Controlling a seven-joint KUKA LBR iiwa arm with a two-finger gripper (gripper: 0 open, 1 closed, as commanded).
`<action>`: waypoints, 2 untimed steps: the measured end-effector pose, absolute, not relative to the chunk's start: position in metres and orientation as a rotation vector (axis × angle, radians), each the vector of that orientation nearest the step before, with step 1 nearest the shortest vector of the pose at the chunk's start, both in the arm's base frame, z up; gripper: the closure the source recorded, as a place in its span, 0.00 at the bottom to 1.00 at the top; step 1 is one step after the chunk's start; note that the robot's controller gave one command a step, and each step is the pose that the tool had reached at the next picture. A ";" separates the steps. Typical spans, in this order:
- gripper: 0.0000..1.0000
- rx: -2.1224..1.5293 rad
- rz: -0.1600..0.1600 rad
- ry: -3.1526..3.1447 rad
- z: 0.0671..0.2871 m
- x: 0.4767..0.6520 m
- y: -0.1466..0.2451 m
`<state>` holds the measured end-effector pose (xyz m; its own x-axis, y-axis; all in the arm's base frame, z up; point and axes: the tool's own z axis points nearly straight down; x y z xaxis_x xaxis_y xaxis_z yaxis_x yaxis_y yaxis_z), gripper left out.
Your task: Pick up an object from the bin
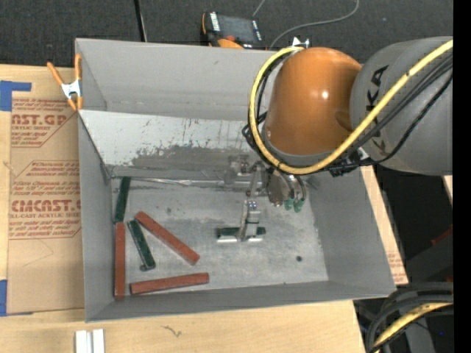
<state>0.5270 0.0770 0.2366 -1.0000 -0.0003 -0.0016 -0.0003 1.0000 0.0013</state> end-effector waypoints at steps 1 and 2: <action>0.00 -0.045 -0.002 3.147 0.080 0.544 0.019; 1.00 -0.047 0.001 3.141 0.085 0.546 0.021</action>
Offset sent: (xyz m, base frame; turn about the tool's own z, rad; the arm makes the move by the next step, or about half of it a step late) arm 0.0188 -0.0561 -0.1512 -0.0298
